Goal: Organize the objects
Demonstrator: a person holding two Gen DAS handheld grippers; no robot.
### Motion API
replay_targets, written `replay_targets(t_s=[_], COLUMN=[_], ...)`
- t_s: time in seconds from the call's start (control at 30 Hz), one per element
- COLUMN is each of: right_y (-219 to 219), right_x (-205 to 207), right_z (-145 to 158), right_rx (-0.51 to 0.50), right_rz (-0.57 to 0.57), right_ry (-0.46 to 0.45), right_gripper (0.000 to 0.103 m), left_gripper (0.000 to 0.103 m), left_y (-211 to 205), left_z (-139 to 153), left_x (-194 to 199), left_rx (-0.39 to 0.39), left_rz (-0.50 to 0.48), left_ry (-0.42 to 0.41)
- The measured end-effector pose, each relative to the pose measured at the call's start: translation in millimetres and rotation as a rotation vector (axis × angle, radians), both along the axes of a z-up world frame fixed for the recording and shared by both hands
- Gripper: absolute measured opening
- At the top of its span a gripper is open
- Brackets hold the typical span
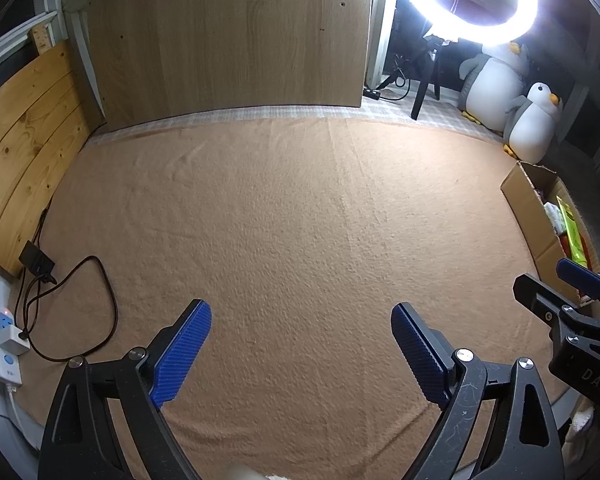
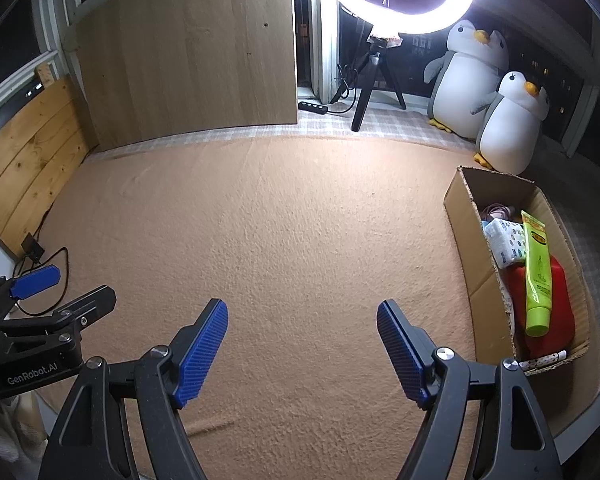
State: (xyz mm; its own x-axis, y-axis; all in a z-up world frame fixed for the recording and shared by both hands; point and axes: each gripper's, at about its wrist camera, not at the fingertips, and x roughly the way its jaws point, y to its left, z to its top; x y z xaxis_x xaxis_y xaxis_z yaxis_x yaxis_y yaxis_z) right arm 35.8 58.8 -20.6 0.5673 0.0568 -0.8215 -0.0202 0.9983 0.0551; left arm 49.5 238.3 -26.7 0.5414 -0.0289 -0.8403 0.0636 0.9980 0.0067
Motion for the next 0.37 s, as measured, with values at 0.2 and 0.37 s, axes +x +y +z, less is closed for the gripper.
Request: replay_targets(t_s=[0.2,0.37], right_y=[-2.0,-2.0], right_x=[5.7,13.3], right_z=[-8.9,-21.6], right_rx=[0.003,-0.009], right_rz=[-0.007,-0.013], right_ry=[0.023,0.042], right_gripper=[0.074,0.075], left_gripper=[0.094,0.096], left_y=[0.6,0.5], left_z=[-10.5,-23.0], left_x=[6.5,16.1], left_rx=[-0.002,0.0], left_rz=[-0.001,0.001], left_ry=[0.024,0.048])
